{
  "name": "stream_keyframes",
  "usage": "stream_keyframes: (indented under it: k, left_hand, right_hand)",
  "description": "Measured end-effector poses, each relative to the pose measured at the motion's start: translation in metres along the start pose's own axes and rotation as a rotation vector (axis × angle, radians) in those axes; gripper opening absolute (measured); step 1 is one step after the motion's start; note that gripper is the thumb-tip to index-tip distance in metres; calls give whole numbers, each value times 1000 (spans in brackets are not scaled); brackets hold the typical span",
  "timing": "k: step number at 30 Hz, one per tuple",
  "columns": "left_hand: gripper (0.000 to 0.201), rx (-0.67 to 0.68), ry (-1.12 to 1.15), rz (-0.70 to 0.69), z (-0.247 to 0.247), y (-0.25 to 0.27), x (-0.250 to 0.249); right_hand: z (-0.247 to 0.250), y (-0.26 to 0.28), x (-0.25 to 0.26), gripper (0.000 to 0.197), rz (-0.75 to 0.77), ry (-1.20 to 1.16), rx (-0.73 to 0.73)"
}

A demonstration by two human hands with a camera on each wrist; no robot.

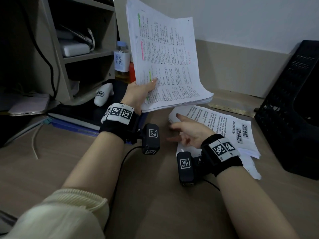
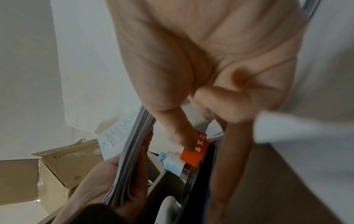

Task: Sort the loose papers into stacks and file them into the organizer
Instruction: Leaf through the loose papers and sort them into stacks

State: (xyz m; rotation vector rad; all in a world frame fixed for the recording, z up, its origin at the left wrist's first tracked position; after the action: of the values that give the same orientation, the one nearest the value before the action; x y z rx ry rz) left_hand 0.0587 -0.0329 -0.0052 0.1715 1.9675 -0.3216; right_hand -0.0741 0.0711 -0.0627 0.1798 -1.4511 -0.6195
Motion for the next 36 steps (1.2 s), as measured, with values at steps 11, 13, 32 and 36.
stream_keyframes:
  k: [11, 13, 32, 36]
  left_hand:
    - [29, 17, -2, 0, -1, 0, 0]
    - [29, 25, -5, 1, -2, 0, 0]
    - [32, 65, -42, -15, -6, 3, 0]
    - [32, 62, -31, -17, -5, 3, -2]
  right_hand:
    - [3, 1, 2, 18, -3, 39, -61]
    - [5, 2, 3, 19, 15, 32, -86]
    - [34, 30, 14, 23, 30, 235, -194]
    - [39, 16, 15, 20, 188, 233, -283]
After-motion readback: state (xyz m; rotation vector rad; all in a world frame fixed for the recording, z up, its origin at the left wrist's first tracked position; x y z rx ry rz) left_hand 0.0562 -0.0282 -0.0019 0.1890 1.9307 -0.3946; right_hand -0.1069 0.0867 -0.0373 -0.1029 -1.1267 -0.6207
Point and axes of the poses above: each hand's wrist, its own y-axis away from the middle knuckle, its own z-axis out of the back of the hand, x = y × z, the point moved 4 cm from there along -y, towards the middle knuckle, and after that the axes turned 6 degrees about -z, right-handed, at the moved point
